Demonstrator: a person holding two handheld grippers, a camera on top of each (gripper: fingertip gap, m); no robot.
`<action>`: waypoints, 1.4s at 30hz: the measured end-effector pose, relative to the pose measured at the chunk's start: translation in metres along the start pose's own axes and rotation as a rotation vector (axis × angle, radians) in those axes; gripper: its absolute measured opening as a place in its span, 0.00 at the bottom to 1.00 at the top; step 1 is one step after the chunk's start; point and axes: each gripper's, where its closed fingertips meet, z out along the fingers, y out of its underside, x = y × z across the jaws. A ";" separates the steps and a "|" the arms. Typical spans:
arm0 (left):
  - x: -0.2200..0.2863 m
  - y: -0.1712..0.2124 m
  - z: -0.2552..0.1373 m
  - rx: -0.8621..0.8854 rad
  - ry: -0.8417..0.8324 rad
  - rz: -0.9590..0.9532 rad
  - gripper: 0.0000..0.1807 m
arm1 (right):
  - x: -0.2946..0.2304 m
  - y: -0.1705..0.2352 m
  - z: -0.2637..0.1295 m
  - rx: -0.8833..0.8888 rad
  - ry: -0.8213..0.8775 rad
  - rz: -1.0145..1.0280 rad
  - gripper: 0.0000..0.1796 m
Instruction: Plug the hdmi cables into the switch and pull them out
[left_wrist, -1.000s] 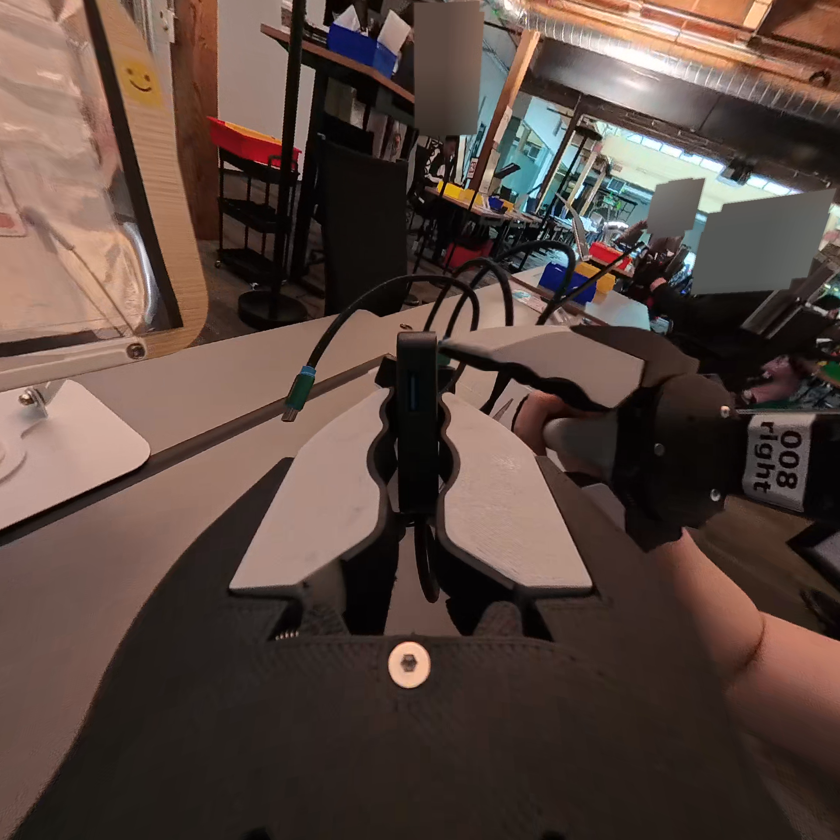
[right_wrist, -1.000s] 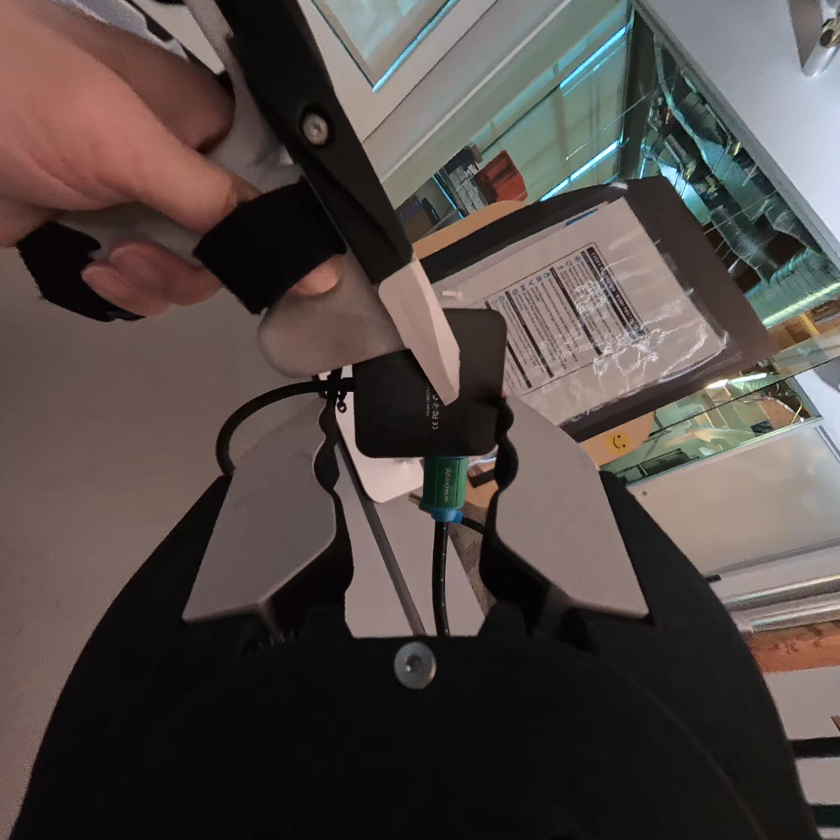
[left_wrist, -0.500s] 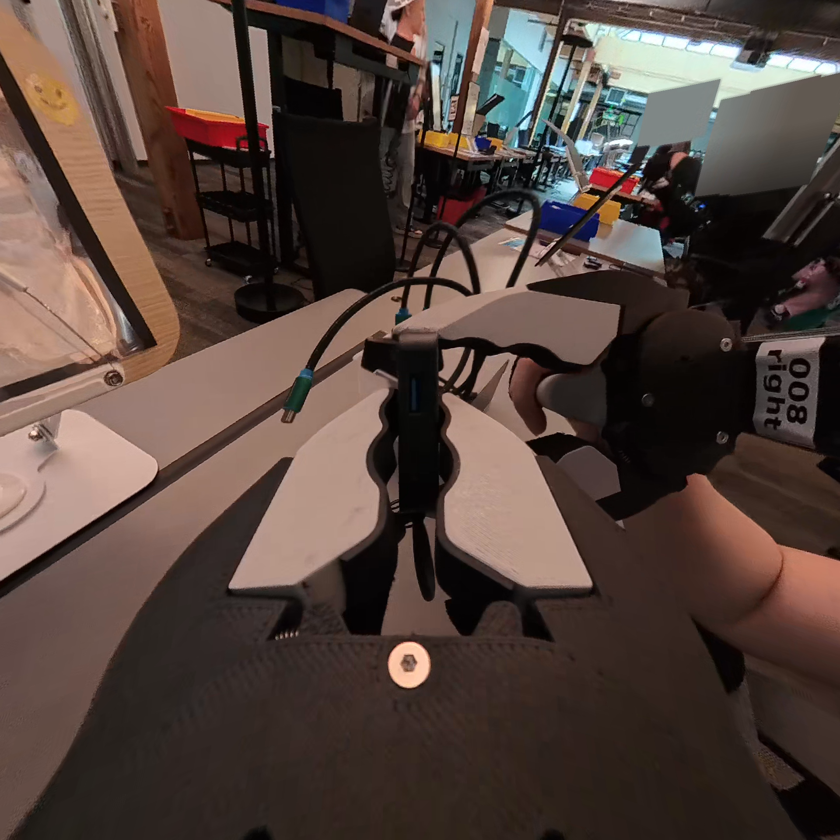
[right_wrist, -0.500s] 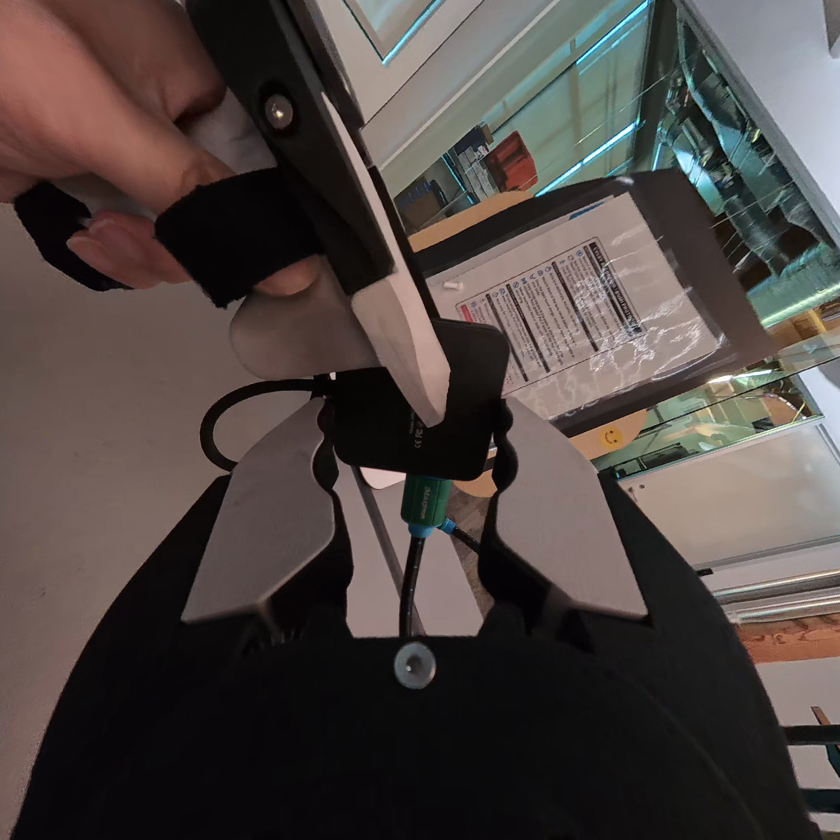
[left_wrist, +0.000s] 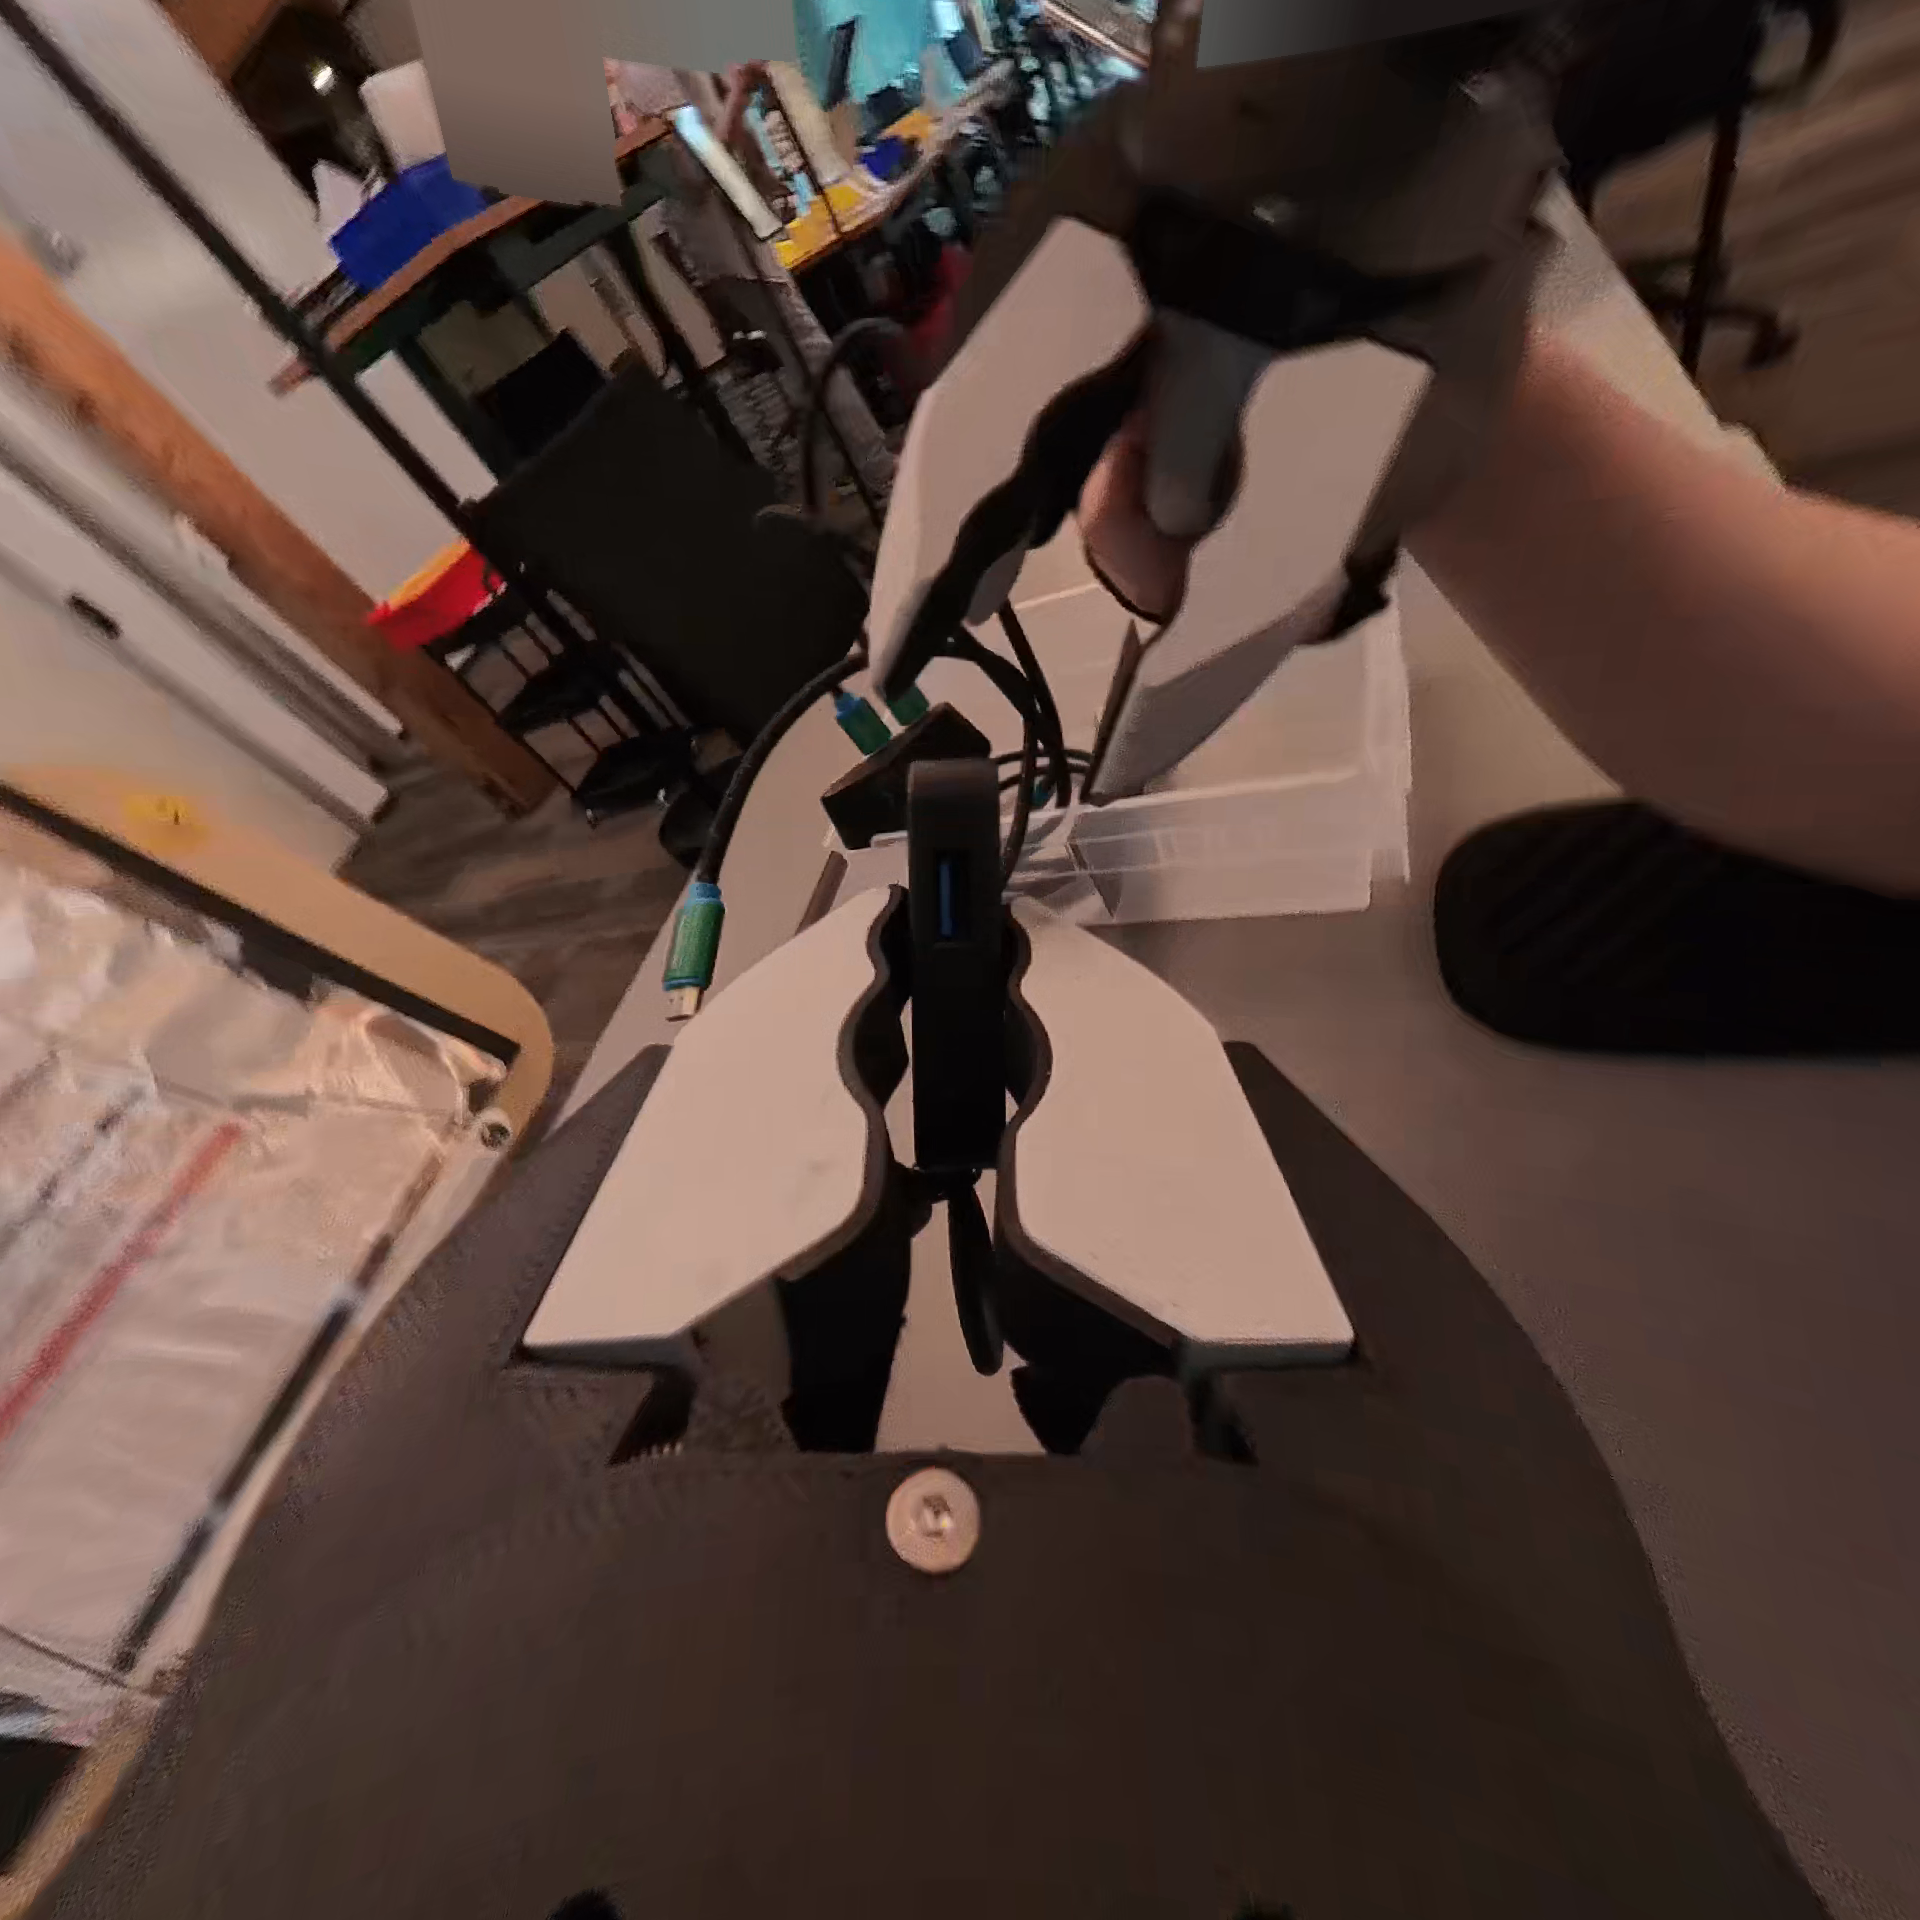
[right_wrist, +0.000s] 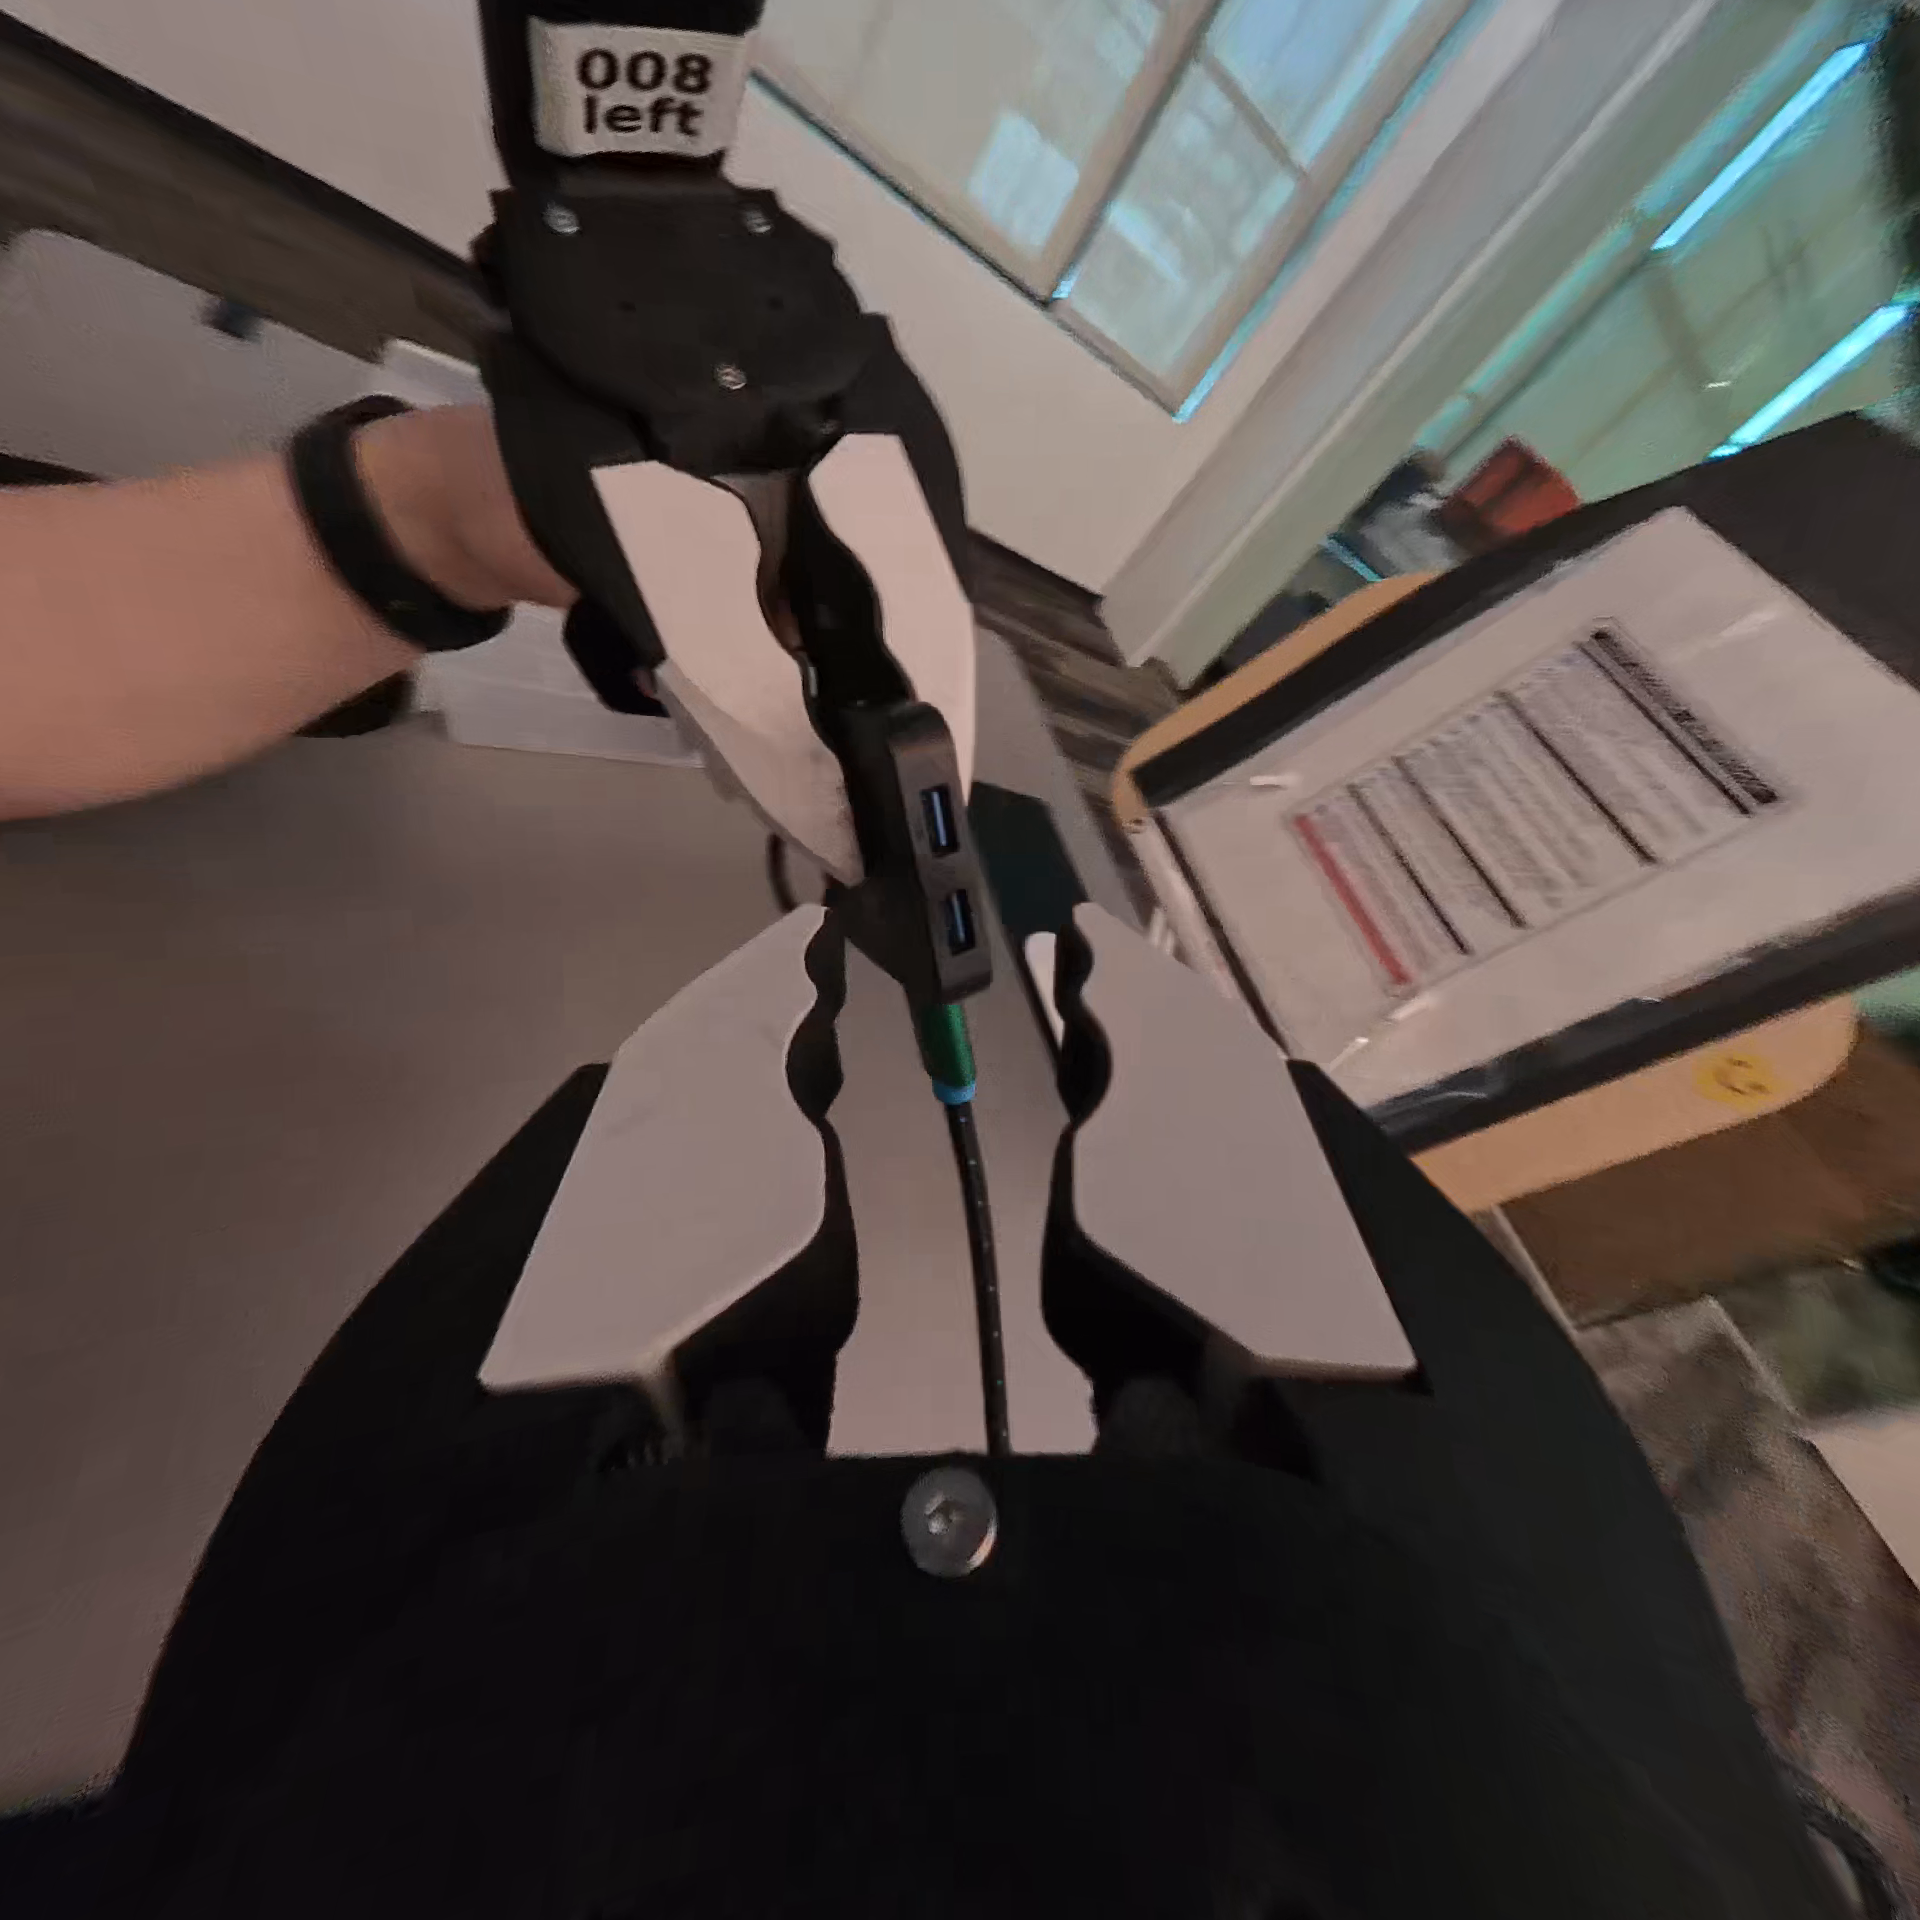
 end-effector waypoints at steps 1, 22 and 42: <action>0.005 -0.001 0.000 -0.007 0.007 0.048 0.07 | -0.004 0.002 0.000 -0.014 -0.019 -0.006 0.22; -0.025 -0.101 -0.121 0.575 -0.223 -0.199 0.43 | 0.024 -0.081 -0.090 0.366 0.206 -0.034 0.08; -0.020 -0.095 -0.112 0.523 -0.172 -0.193 0.39 | 0.130 0.078 -0.233 0.391 0.853 -0.217 0.08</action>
